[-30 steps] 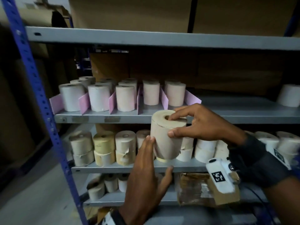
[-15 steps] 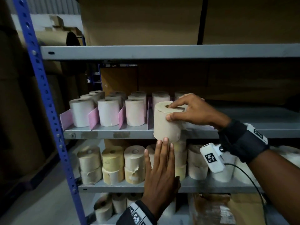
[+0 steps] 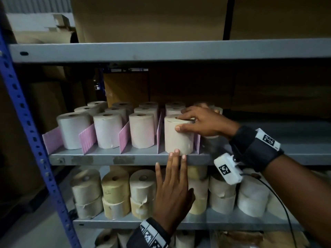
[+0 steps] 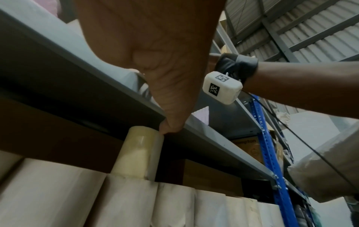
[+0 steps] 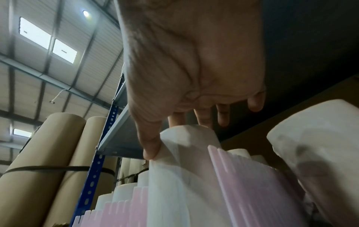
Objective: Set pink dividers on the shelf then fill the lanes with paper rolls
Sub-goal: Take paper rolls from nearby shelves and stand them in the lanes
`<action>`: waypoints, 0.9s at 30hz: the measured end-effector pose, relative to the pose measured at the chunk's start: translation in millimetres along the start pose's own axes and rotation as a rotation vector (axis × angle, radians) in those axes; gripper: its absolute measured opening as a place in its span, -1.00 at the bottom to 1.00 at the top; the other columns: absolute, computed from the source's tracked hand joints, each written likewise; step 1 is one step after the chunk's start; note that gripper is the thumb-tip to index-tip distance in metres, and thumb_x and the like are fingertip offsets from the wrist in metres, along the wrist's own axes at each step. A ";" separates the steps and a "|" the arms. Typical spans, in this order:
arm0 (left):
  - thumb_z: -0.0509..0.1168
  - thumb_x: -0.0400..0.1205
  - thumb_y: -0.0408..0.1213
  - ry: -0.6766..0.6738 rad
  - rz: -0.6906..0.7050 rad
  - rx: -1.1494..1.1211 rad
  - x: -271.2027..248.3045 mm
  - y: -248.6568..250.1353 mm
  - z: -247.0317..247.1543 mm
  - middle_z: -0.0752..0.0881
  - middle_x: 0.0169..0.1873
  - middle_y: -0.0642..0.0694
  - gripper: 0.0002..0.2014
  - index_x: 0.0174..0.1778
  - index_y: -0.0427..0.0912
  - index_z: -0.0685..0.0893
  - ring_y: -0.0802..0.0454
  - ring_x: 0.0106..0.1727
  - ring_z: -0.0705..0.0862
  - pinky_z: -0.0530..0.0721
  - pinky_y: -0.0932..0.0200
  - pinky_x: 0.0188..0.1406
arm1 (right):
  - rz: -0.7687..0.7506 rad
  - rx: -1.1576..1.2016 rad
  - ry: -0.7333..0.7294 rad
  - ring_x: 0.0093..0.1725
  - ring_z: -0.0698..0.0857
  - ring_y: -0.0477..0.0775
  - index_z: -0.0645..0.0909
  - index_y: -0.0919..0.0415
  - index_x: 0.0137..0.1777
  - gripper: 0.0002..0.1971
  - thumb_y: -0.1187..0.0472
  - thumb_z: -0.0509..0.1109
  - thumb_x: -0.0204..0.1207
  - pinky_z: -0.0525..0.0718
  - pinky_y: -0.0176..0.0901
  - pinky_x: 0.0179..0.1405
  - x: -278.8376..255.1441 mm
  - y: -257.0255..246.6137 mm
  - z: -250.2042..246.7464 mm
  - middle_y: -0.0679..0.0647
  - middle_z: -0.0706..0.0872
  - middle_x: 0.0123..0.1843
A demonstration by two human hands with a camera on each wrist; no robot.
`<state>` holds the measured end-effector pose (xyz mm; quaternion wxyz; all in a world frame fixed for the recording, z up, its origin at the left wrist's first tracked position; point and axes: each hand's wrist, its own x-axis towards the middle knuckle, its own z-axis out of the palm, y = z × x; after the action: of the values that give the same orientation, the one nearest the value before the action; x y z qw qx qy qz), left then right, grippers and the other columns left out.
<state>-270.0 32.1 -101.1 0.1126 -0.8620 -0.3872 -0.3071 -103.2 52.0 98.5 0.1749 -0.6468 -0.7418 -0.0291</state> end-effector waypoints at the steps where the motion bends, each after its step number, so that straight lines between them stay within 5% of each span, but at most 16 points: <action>1: 0.42 0.37 -0.01 -0.001 -0.008 0.003 2.7 -1.5 3.0 0.11 0.80 -0.32 0.04 0.78 -0.30 0.22 -0.25 0.82 0.11 0.25 -0.53 0.62 | 0.000 -0.019 -0.019 0.61 0.25 0.18 0.54 -0.22 0.47 -0.42 -0.38 0.29 0.48 0.23 0.52 0.49 5.1 0.2 -0.1 -0.13 0.46 0.60; 6: 0.35 0.45 -0.05 0.023 -0.019 0.002 8.3 -1.6 15.8 0.18 0.78 -0.32 -0.05 0.77 -0.33 0.24 -0.27 0.81 0.14 0.31 -0.56 0.60 | 0.021 -0.099 -0.069 0.53 0.44 0.20 0.60 -0.13 0.40 -0.46 -0.37 0.26 0.53 0.30 0.48 0.46 27.3 0.1 -0.5 -0.09 0.62 0.45; 13: 0.63 0.29 -0.17 0.065 -0.052 0.000 11.7 4.6 7.6 0.49 0.63 -0.35 -0.06 0.62 -0.37 0.52 -0.32 0.67 0.43 0.51 -0.56 0.46 | 0.064 -0.138 -0.063 0.55 0.42 0.11 0.54 -0.23 0.46 -0.47 -0.36 0.25 0.53 0.19 0.52 0.42 32.7 0.8 -0.3 -0.16 0.57 0.51; 27: 0.55 0.41 -0.27 -0.012 -0.060 -0.012 9.0 7.5 2.0 0.43 0.66 -0.37 -0.13 0.68 -0.36 0.44 -0.31 0.71 0.38 0.48 -0.50 0.52 | 0.102 -0.069 -0.046 0.64 0.30 0.19 0.43 -0.20 0.56 -0.41 -0.35 0.24 0.55 0.11 0.63 0.45 17.1 -4.0 5.6 -0.10 0.44 0.63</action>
<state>-259.0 33.3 -96.7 0.0957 -0.8526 -0.4115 -0.3076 -110.0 69.0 99.1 0.1367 -0.6897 -0.7104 -0.0306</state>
